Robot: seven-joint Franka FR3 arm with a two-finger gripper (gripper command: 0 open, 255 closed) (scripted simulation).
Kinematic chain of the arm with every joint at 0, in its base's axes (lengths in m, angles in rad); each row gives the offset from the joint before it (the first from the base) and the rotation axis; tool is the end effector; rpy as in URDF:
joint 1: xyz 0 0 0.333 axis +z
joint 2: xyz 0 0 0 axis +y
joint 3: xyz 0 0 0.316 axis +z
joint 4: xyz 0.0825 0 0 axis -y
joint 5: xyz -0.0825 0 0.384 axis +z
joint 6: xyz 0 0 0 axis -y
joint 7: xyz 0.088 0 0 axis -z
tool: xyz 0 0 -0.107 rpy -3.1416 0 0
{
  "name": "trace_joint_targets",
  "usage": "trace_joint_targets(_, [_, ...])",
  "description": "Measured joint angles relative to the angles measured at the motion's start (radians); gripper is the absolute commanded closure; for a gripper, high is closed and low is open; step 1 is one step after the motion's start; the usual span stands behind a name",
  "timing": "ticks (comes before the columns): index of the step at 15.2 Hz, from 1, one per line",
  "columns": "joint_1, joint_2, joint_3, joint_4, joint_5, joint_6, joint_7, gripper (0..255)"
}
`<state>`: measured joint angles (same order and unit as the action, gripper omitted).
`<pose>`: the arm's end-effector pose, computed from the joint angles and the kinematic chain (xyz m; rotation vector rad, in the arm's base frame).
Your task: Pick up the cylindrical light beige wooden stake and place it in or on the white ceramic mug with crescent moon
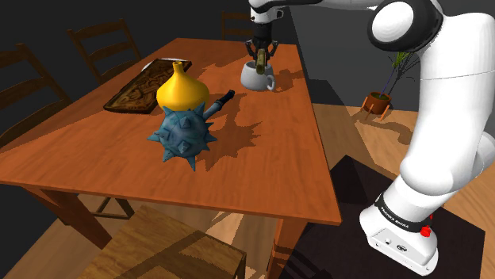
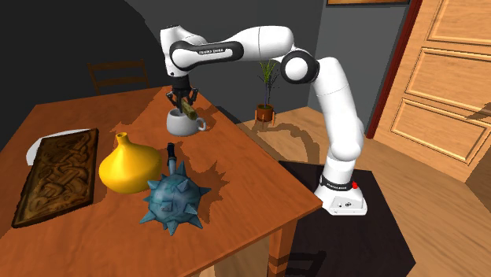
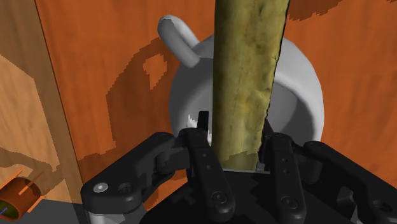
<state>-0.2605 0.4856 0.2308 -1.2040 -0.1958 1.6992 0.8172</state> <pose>0.6956 -0.0764 0.5107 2.7940 -1.2660 0.0808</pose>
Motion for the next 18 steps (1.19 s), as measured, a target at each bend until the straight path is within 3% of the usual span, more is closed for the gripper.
trace_joint_targets(1, [0.000,0.000,0.000,-0.001,0.000,0.001,0.000,0])
trace_joint_targets(7, [0.000,0.000,0.000,-0.002,0.000,0.001,0.000,0])
trace_joint_targets(13, [0.023,0.032,0.001,0.170,-0.006,-0.137,-0.007,0])
trace_joint_targets(18, [0.025,0.038,0.000,0.186,-0.006,-0.149,-0.008,0])
